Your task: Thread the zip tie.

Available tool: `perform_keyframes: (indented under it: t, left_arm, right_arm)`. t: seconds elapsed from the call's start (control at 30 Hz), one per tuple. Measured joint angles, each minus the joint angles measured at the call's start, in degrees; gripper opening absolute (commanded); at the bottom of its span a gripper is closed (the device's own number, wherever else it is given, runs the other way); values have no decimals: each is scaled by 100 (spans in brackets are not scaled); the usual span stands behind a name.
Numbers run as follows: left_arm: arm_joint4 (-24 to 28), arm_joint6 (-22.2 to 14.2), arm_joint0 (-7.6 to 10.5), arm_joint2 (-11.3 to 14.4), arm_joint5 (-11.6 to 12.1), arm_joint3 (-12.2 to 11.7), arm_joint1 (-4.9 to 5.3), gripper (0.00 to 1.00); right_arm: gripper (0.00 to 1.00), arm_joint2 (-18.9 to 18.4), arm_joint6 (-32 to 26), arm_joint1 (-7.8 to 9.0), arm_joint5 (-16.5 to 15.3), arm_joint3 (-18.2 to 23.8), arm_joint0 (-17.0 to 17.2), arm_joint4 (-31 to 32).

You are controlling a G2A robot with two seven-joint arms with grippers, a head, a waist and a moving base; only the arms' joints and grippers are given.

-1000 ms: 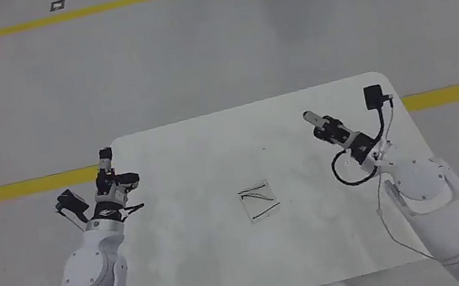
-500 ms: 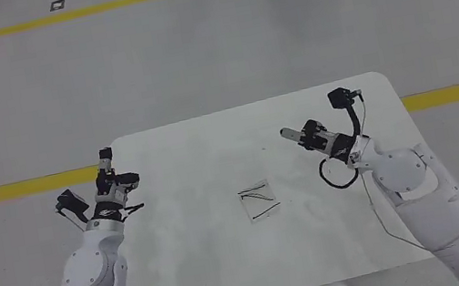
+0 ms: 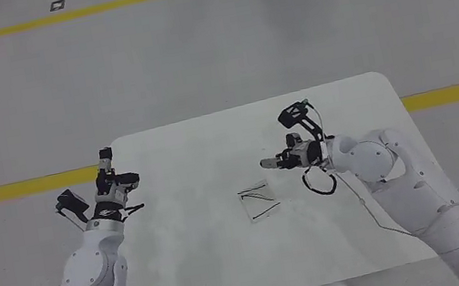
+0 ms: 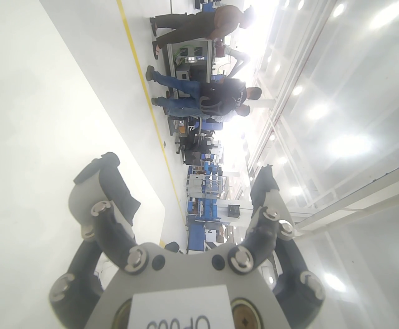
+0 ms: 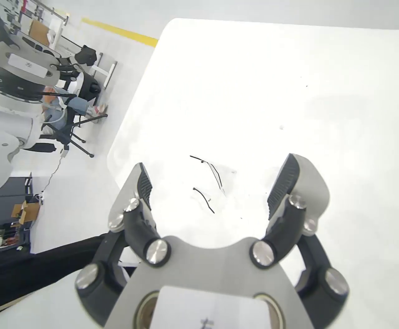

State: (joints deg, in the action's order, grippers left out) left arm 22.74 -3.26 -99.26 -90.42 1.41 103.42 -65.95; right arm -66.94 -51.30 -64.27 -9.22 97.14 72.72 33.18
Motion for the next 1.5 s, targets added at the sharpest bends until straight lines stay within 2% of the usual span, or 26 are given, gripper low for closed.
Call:
perform_keyframes:
  t: [0.3, 0.37, 0.47, 0.6, 0.67, 0.77, 1.37, 1.5]
  left_arm:
    - [0, 0, 0, 0, 0, 0, 0, 100]
    - [0, 0, 0, 0, 0, 0, 0, 100]
    - [0, 0, 0, 0, 0, 0, 0, 100]
    - [0, 0, 0, 0, 0, 0, 0, 100]
    - [0, 0, 0, 0, 0, 0, 0, 100]
    - [0, 0, 0, 0, 0, 0, 0, 100]
    - [0, 0, 0, 0, 0, 0, 0, 100]
    - [0, 0, 0, 0, 0, 0, 0, 100]
  right_arm:
    - [100, 34, -32, 7, -30, 32, -34, 33]
    - [100, 346, -404, -4, -333, 12, -329, 419]
    - [100, 904, -1091, -83, -629, -298, -837, 877]
    - [100, 1563, -1530, -231, -752, -714, -1410, 951]
    - [100, 1789, -1535, -300, -761, -882, -1615, 994]
    - [100, 1806, -1261, -320, -719, -923, -1646, 930]
    - [100, 1802, -1274, -317, -723, -914, -1640, 933]
    - [100, 1980, -1424, -318, -825, -675, -1650, 1274]
